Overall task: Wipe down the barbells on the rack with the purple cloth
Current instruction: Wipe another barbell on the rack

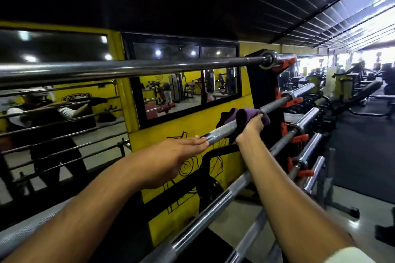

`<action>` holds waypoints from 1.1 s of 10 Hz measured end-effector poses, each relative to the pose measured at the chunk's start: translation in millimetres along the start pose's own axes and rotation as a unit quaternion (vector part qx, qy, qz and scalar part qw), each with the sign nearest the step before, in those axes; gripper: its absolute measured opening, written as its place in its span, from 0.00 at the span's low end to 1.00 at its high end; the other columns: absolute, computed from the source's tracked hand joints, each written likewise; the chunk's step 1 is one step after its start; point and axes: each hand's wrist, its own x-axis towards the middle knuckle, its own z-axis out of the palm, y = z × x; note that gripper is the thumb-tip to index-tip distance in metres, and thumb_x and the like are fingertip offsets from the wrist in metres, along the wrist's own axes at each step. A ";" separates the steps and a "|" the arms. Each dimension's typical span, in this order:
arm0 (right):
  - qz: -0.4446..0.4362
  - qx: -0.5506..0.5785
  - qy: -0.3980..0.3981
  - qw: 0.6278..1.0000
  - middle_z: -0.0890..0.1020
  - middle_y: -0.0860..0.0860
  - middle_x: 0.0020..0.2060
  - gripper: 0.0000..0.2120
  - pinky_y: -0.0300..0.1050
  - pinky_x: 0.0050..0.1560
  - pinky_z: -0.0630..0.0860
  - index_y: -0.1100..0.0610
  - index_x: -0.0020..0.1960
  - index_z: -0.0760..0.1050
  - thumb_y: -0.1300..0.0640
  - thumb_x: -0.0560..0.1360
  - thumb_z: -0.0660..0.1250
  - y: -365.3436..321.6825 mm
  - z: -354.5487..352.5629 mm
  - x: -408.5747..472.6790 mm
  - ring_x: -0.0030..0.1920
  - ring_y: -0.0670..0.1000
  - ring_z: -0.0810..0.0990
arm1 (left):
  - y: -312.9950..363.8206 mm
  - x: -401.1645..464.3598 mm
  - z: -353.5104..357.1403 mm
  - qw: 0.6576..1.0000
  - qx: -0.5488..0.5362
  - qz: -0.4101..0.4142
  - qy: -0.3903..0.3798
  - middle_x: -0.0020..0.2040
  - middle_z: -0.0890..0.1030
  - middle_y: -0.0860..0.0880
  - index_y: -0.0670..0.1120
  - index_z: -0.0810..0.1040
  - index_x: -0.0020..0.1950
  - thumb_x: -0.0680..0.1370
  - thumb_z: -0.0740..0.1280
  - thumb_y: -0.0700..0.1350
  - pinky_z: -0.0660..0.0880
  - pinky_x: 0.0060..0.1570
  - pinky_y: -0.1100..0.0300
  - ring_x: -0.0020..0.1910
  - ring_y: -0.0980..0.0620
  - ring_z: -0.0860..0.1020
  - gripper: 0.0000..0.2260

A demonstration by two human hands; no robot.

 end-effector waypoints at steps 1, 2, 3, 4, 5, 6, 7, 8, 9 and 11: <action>0.068 0.024 -0.015 0.997 0.81 0.56 0.55 0.24 0.52 0.48 0.80 0.52 0.66 0.71 0.35 0.81 0.53 34.0 0.0 -22.7 0.50 0.58 0.83 | 0.2 0.8 -5.0 1.000 -0.022 -0.012 -0.011 0.78 0.56 0.65 0.61 0.59 0.79 0.84 0.58 0.38 0.55 0.78 0.60 0.77 0.65 0.55 0.28; 0.079 0.036 -0.045 0.995 0.79 0.57 0.60 0.26 0.49 0.43 0.78 0.49 0.72 0.67 0.35 0.81 0.53 61.0 -2.4 -44.4 0.54 0.59 0.82 | -2.0 2.7 -3.8 1.000 -0.005 -0.020 -0.024 0.78 0.55 0.64 0.60 0.57 0.79 0.83 0.59 0.35 0.54 0.78 0.61 0.76 0.67 0.54 0.30; 0.052 0.019 -0.074 0.996 0.75 0.53 0.68 0.29 0.47 0.42 0.76 0.47 0.77 0.62 0.35 0.81 0.54 73.8 -4.8 -54.6 0.59 0.55 0.79 | -4.1 3.1 -1.2 0.999 0.018 -0.020 -0.042 0.78 0.51 0.65 0.61 0.53 0.80 0.82 0.58 0.32 0.50 0.78 0.63 0.76 0.68 0.50 0.34; -0.016 -0.021 -0.106 0.994 0.73 0.51 0.69 0.31 0.46 0.43 0.76 0.48 0.79 0.60 0.34 0.81 0.52 58.1 -7.0 -44.8 0.59 0.54 0.79 | -2.7 2.0 -3.1 0.999 0.024 -0.019 -0.043 0.78 0.49 0.66 0.62 0.51 0.80 0.83 0.58 0.34 0.46 0.74 0.69 0.75 0.69 0.49 0.33; 0.040 0.020 -0.044 0.998 0.79 0.53 0.59 0.26 0.46 0.42 0.74 0.53 0.67 0.72 0.35 0.81 0.55 18.4 -3.9 0.9 0.50 0.54 0.81 | -0.2 -0.9 -8.7 0.999 -0.015 -0.025 -0.027 0.77 0.51 0.65 0.60 0.54 0.80 0.84 0.58 0.38 0.45 0.70 0.76 0.74 0.69 0.51 0.29; 0.005 0.004 -0.012 1.000 0.78 0.49 0.48 0.17 0.46 0.43 0.73 0.49 0.51 0.72 0.38 0.83 0.53 -2.6 -3.2 24.7 0.47 0.53 0.79 | -0.8 -0.9 -11.4 0.998 -0.047 -0.042 -0.021 0.78 0.54 0.65 0.59 0.56 0.80 0.84 0.59 0.41 0.49 0.74 0.71 0.75 0.67 0.53 0.26; -0.080 -0.049 -0.033 0.995 0.75 0.44 0.47 0.12 0.48 0.51 0.75 0.44 0.48 0.67 0.44 0.84 0.48 0.0 -6.0 44.5 0.44 0.46 0.79 | -0.2 0.3 -7.9 0.997 -0.025 -0.064 -0.042 0.79 0.50 0.63 0.58 0.51 0.81 0.85 0.57 0.47 0.50 0.77 0.63 0.77 0.64 0.51 0.26; -0.062 -0.090 -0.028 0.994 0.79 0.48 0.55 0.15 0.54 0.57 0.79 0.48 0.60 0.70 0.40 0.82 0.53 9.6 -8.0 28.1 0.47 0.49 0.81 | 1.3 2.6 -5.6 0.994 -0.011 -0.072 -0.087 0.79 0.43 0.61 0.57 0.44 0.81 0.85 0.55 0.50 0.45 0.78 0.61 0.78 0.62 0.44 0.28; 0.025 -0.042 -0.057 0.997 0.78 0.55 0.62 0.29 0.61 0.59 0.79 0.47 0.76 0.60 0.35 0.80 0.57 45.8 -12.7 -6.8 0.55 0.59 0.82 | -0.9 7.2 -11.4 0.987 -0.019 -0.071 -0.143 0.77 0.36 0.62 0.58 0.38 0.80 0.86 0.54 0.49 0.34 0.75 0.60 0.75 0.62 0.35 0.30; 0.069 -0.026 -0.118 0.990 0.79 0.55 0.64 0.26 0.53 0.46 0.81 0.47 0.72 0.66 0.35 0.79 0.61 47.2 -13.9 -1.3 0.54 0.56 0.83 | -12.4 6.8 -16.0 0.983 -0.051 -0.052 -0.167 0.77 0.35 0.63 0.62 0.38 0.79 0.85 0.55 0.51 0.28 0.71 0.58 0.74 0.62 0.29 0.30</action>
